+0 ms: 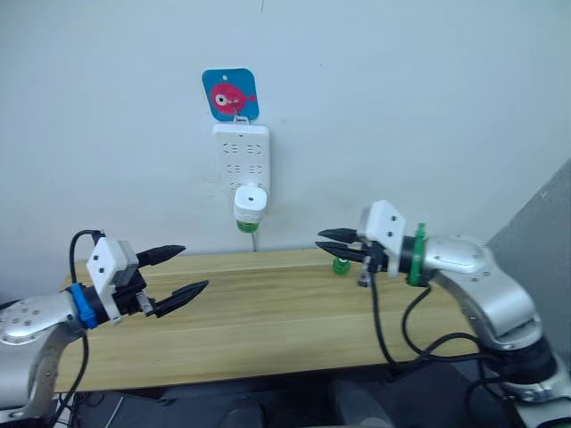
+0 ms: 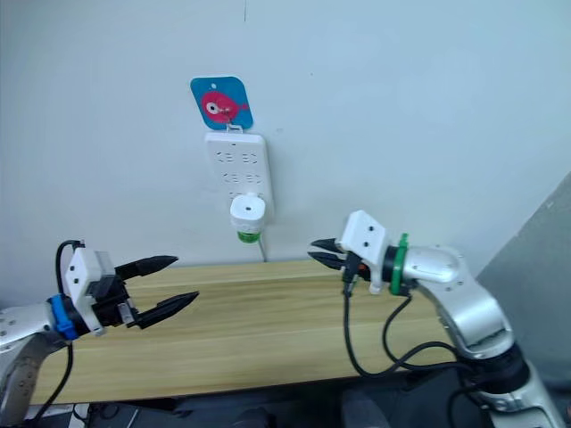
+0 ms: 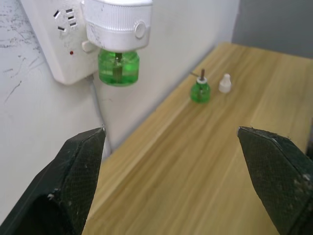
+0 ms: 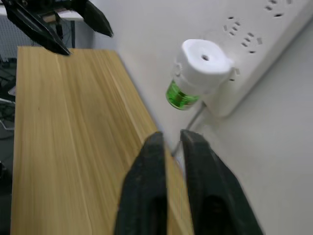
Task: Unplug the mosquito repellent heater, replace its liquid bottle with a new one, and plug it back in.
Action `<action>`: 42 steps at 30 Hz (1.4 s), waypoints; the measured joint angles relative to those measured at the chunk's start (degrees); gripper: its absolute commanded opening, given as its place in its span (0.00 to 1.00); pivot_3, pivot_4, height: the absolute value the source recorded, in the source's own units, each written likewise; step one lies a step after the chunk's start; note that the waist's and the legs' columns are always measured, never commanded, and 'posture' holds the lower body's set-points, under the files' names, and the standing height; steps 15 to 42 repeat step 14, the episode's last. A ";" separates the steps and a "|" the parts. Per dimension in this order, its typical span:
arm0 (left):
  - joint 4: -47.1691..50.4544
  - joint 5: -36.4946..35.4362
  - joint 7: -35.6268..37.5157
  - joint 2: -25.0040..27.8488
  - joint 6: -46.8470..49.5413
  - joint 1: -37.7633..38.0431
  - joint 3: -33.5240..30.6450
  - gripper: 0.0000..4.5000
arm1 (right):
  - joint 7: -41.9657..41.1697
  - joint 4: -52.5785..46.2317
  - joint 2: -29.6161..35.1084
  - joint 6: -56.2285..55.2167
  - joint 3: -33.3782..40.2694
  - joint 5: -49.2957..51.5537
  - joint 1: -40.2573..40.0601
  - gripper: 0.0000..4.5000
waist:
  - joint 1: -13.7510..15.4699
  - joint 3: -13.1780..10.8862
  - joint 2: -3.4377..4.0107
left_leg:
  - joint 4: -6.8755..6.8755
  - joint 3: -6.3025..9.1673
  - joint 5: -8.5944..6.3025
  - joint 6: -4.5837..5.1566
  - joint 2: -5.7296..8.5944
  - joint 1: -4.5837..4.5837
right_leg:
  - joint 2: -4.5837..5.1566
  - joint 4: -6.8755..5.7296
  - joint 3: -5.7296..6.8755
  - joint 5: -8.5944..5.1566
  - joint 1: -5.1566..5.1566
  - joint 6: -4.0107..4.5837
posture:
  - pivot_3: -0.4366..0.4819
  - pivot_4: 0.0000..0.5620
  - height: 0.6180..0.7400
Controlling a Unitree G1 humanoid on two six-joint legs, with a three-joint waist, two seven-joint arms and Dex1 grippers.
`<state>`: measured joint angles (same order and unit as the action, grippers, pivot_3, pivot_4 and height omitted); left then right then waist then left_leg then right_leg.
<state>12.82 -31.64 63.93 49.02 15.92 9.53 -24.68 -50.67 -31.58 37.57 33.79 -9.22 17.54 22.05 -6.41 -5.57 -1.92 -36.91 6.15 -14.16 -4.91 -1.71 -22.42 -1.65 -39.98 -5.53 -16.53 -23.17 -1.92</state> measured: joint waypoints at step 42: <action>-0.23 1.97 4.33 12.68 9.07 0.97 -4.86 1.00 | -14.04 3.30 16.67 -6.21 8.53 4.13 -2.08 0.99 | 0.40 0.38 0.25 | 0.07 -0.19 -0.02 0.02 -0.04 0.47 | 0.00 0.02 -0.04 -0.09 0.36 0.04 | 0.47 0.00 0.97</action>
